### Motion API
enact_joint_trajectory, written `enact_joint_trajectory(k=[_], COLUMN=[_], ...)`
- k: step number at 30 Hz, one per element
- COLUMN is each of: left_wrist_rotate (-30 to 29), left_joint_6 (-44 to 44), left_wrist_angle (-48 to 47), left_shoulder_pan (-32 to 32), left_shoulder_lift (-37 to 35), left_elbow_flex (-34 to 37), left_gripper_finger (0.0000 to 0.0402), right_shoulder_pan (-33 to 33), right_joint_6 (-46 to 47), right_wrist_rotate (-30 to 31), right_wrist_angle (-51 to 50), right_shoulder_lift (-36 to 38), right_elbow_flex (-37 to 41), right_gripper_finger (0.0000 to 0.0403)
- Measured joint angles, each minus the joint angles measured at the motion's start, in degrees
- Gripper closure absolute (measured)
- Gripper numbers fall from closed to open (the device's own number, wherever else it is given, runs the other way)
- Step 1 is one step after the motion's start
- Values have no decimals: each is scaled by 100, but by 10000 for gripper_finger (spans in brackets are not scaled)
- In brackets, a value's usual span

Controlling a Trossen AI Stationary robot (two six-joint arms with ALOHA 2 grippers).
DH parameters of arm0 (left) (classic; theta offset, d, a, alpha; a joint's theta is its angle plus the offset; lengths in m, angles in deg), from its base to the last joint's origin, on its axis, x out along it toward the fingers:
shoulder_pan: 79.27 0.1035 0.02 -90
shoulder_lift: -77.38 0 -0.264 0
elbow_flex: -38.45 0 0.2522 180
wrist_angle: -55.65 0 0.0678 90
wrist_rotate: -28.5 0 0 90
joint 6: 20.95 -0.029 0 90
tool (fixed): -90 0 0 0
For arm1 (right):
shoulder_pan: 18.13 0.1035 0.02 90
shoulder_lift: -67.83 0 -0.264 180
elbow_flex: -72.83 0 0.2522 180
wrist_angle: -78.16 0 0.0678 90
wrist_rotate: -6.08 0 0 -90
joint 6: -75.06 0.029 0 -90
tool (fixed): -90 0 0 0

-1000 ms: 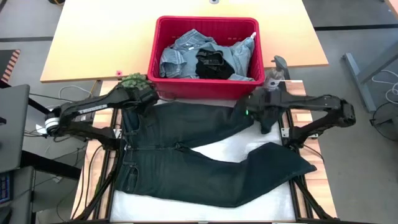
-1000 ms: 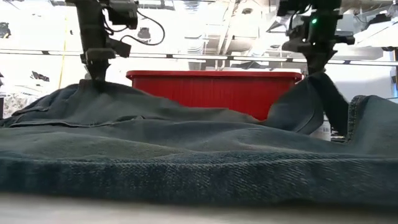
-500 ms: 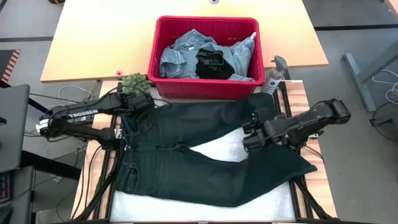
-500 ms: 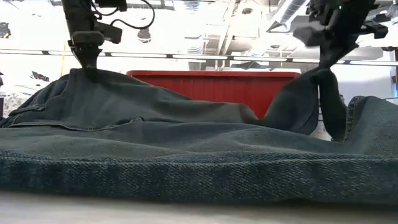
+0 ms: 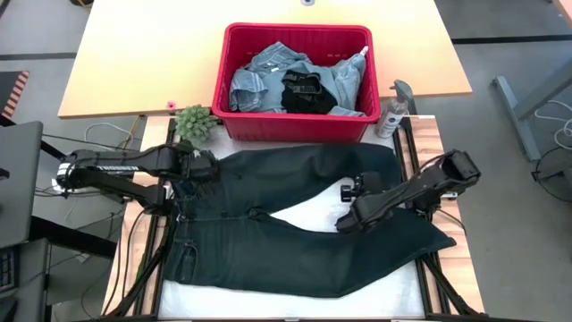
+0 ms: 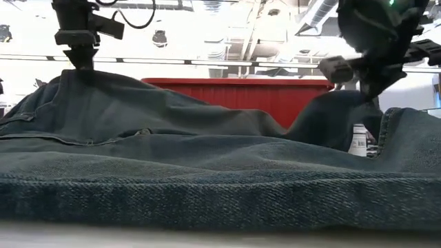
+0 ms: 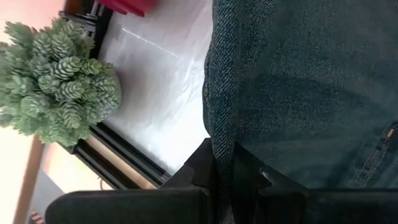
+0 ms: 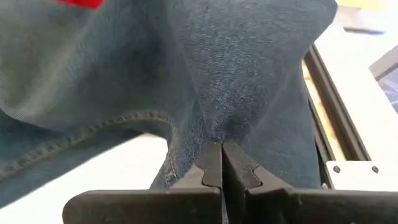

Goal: Fold Laundry from Bin
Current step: Fold the black pants

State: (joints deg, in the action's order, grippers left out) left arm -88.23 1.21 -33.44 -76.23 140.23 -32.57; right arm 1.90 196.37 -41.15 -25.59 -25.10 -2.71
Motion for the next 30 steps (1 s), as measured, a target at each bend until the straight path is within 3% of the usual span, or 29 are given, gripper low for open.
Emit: enact_joint_trajectory(k=[4,6,11,18,22,24,27,30], left_wrist_rotate=[-414,-543,-568,-617,-679,-679,-680,-740], left_joint_6=[319,516,806,998,1046,1006,871,766], left_wrist_angle=[-420,-644,-1145,-1473,-1480,-1473,-1475,-1474], left_shoulder_pan=[-347,-465,-683,-769,-769,-770,-769,-769], left_shoulder_lift=[1,2,-41,-202,-282,-290,-295,-293], left_elbow_flex=[1,0,0,-2,-2,-2,-2,-2], left_gripper_finger=[391,391,391,391,391,391,391,391], right_shoulder_pan=[-80,-250,-506,-493,-250,-103,-109,-562], right_joint_6=[18,-69,-1197,-1684,-1556,-1912,-3213,-4641], right_wrist_rotate=[-2,-287,-527,-666,-231,180,700,1029], right_wrist_angle=[-3,5,13,-9,2,10,68,325], right_shoulder_lift=[380,507,564,766,1196,1457,1755,1903], right_elbow_flex=[38,100,126,-118,-329,-447,-706,-997], right_gripper_finger=[384,384,377,268,224,211,201,199])
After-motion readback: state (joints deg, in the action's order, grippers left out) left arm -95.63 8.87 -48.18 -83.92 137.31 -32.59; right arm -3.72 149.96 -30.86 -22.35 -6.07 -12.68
